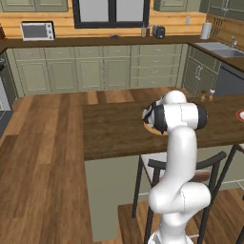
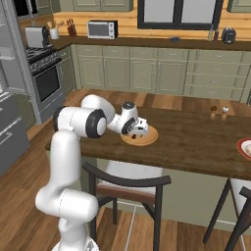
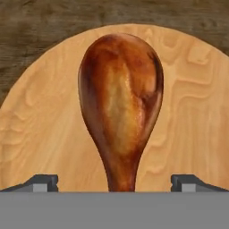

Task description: Pick the chicken drumstick and sweet potato from their plates and place them in the bowl. Then put the bowl in the fridge.

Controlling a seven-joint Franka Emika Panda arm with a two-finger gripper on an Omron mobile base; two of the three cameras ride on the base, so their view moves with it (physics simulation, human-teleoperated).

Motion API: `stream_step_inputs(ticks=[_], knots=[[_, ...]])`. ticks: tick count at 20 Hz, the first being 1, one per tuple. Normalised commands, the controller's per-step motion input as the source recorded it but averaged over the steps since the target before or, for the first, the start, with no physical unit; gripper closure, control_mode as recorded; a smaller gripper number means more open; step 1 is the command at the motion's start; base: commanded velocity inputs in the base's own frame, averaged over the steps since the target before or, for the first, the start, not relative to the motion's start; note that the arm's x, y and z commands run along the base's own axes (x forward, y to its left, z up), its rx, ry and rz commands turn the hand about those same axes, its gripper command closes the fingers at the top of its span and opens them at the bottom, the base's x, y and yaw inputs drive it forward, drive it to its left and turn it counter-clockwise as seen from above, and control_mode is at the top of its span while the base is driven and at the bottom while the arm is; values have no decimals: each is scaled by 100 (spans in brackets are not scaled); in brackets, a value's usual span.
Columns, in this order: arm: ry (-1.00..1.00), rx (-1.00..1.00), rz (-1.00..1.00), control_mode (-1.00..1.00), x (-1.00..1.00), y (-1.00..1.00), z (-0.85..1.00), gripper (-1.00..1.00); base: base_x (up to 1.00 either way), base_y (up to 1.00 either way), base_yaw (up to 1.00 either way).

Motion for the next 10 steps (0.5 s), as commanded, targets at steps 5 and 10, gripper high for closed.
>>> stream_step_inputs(ticks=[5,10], knots=[[7,0,0,-100,33,0,-46,100,0,0,0],[3,0,0,-100,3,0,-24,100,0,0,0]])
